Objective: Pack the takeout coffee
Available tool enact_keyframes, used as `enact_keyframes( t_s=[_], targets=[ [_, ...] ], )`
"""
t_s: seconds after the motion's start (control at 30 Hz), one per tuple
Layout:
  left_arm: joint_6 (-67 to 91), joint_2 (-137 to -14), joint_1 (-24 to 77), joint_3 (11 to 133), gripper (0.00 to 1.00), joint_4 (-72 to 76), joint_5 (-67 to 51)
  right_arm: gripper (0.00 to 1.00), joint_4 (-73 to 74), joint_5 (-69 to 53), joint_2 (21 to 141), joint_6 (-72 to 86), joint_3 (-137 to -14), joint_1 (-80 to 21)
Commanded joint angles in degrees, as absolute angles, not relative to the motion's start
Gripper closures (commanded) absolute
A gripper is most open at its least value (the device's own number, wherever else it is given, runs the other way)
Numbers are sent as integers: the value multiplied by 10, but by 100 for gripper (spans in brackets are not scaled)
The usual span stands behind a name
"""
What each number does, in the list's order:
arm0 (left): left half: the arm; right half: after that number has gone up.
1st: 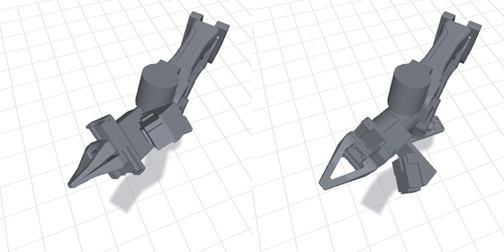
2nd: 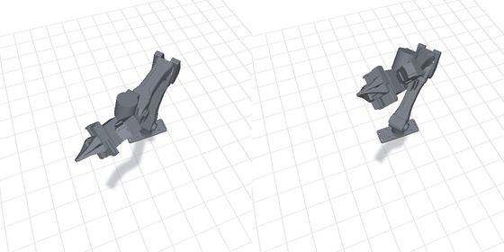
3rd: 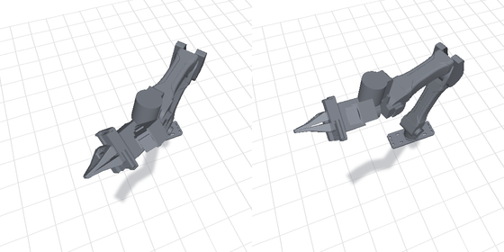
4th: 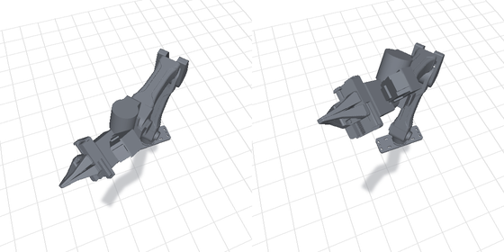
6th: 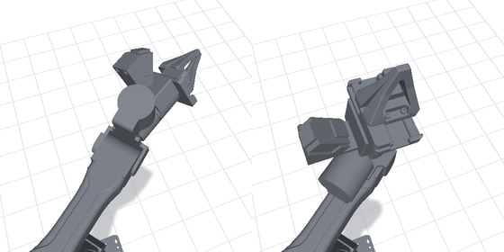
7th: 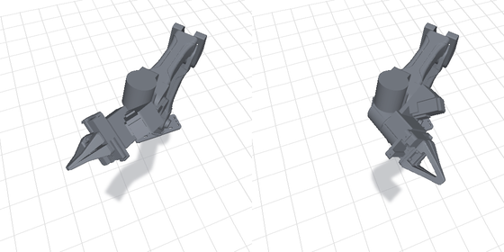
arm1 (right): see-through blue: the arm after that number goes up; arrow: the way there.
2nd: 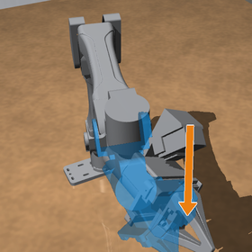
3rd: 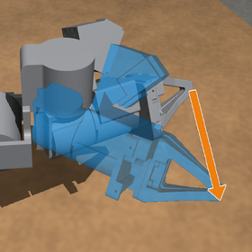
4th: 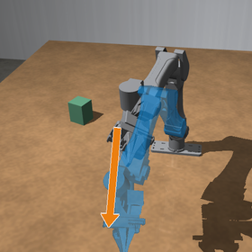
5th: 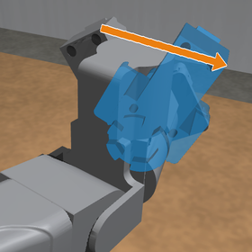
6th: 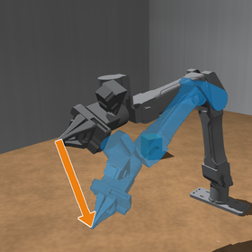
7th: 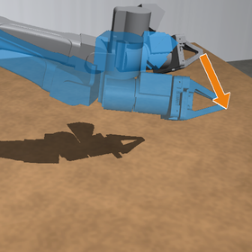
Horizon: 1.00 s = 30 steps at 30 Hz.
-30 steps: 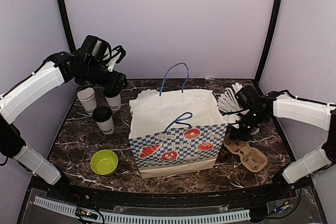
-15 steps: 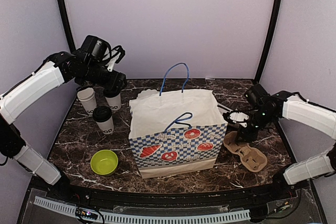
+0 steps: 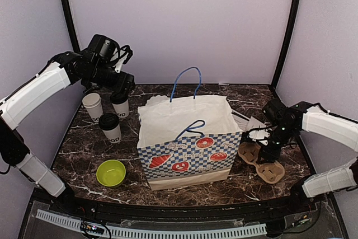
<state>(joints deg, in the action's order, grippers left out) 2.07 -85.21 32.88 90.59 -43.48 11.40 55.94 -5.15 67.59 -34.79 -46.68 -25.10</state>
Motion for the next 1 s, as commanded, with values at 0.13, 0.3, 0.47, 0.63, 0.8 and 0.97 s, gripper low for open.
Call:
enact_keyframes(
  t_s=[0.13, 0.3, 0.47, 0.63, 0.8, 0.97],
  targets=[
    [26, -845, 326, 901, 23, -446, 126, 49, 569, -23, 746, -317, -462, -248],
    [24, -844, 325, 891, 23, -441, 127, 50, 567, -13, 761, -298, -467, -248],
    [24, -848, 325, 886, 22, -437, 121, 50, 568, -11, 781, -280, -471, -245],
    [25, -848, 325, 881, 22, -433, 115, 52, 567, -14, 809, -265, -482, -241],
    [26, -844, 325, 874, 22, -432, 114, 61, 575, -27, 814, -260, -505, -242],
    [24, -840, 324, 869, 22, -430, 115, 71, 591, -40, 801, -261, -526, -242]
  ],
)
